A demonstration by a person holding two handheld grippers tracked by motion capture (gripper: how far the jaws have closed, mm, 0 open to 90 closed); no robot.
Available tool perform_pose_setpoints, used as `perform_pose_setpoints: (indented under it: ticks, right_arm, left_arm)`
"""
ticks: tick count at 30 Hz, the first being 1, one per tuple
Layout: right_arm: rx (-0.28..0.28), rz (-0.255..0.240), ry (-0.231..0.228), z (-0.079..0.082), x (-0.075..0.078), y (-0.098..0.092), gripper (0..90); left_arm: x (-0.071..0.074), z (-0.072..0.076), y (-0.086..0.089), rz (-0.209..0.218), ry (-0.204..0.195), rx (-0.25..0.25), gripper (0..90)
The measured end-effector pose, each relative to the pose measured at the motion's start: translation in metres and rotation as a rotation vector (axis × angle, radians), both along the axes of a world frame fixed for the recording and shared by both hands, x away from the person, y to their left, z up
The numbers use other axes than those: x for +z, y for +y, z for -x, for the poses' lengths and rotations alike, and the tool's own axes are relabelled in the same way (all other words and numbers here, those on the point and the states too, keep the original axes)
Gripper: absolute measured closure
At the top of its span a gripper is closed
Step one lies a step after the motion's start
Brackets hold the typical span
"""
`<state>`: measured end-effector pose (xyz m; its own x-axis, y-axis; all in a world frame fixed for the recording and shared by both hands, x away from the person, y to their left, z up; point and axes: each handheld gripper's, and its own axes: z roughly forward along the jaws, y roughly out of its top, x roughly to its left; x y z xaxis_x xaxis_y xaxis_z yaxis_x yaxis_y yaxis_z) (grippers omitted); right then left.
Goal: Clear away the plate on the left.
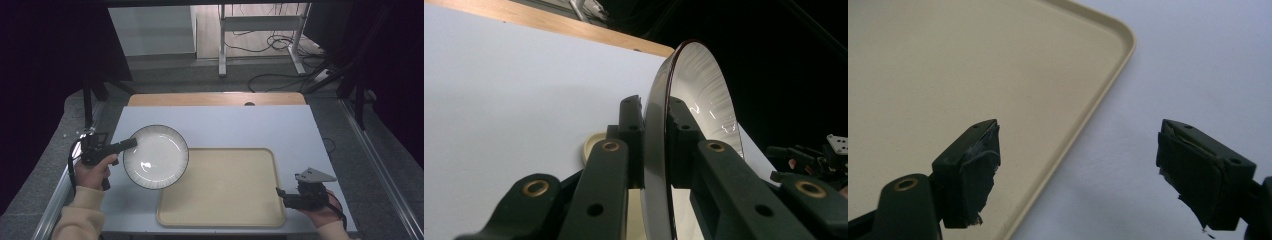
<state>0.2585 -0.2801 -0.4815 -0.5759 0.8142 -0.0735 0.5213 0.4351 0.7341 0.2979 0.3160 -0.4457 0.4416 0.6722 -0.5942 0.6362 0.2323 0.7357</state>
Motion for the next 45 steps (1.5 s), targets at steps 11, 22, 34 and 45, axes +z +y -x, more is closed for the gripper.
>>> perform_pose_setpoints:
  ticks: [11, 22, 34, 45]
  right_arm:
    - [-0.004, -0.003, -0.002, 0.000, 0.000, 0.000, 18.6]
    - [-0.006, -0.002, -0.006, 0.000, 0.001, -0.001, 18.6]
    - [-0.006, -0.002, -0.008, 0.000, 0.001, 0.000, 18.6]
    - [-0.008, -0.002, -0.010, 0.001, 0.001, -0.001, 18.6]
  left_arm:
    - [-0.001, -0.003, -0.015, 0.009, 0.002, -0.025, 81.2]
    - [-0.003, -0.007, -0.039, -0.013, 0.010, -0.070, 81.1]
    - [-0.005, -0.010, -0.061, -0.011, 0.016, -0.111, 81.0]
    - [-0.008, -0.013, -0.081, -0.002, 0.028, -0.143, 81.0]
